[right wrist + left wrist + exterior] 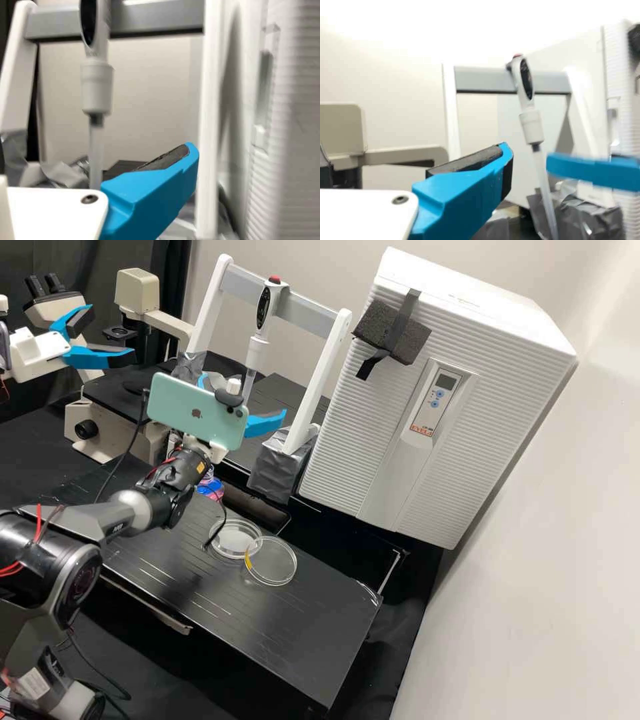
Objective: Use the pipette
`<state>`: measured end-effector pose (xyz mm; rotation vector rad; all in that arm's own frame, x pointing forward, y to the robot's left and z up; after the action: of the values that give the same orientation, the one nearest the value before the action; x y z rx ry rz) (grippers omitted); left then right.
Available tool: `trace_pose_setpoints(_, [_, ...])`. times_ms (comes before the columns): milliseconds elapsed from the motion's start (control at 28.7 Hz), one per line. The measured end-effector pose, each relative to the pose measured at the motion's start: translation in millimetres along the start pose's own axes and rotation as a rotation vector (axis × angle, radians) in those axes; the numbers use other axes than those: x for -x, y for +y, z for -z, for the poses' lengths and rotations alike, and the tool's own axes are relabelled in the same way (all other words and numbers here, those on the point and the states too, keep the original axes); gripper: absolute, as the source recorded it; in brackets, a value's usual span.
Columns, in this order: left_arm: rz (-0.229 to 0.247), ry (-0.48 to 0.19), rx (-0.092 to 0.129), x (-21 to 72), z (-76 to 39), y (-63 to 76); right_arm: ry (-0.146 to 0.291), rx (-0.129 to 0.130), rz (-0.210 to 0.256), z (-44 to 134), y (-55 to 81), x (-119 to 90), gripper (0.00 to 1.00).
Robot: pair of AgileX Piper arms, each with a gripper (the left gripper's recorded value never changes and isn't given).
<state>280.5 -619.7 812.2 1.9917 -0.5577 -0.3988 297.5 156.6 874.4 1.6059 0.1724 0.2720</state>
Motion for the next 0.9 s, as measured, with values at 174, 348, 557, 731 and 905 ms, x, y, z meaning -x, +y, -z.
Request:
trace_pose_setpoints(174, [0.055, 0.030, -0.005, -3.6, 1.7, -11.7, 0.021, 0.001, -0.042, 27.0, 16.4, -24.3, 1.00])
trace_pose_setpoints(348, [0.068, 0.026, -0.013, -4.4, 0.5, -16.3, -0.003, 0.001, -0.040, 38.3, 21.4, -42.4, 1.00])
trace_pose_setpoints(557, [0.070, 0.027, -0.013, -4.6, 0.8, -17.2, -0.012, 0.035, -0.028, 48.2, 19.4, -64.4, 0.00])
trace_pose_setpoints(731, [0.072, 0.027, -0.013, -4.7, 0.9, -17.9, -0.023, 0.070, -0.016, 48.6, 14.2, -76.3, 0.00])
trace_pose_setpoints(905, [0.072, 0.027, -0.013, -4.7, 0.9, -17.8, -0.046, 0.063, -0.007, 46.1, 12.3, -81.4, 0.00])
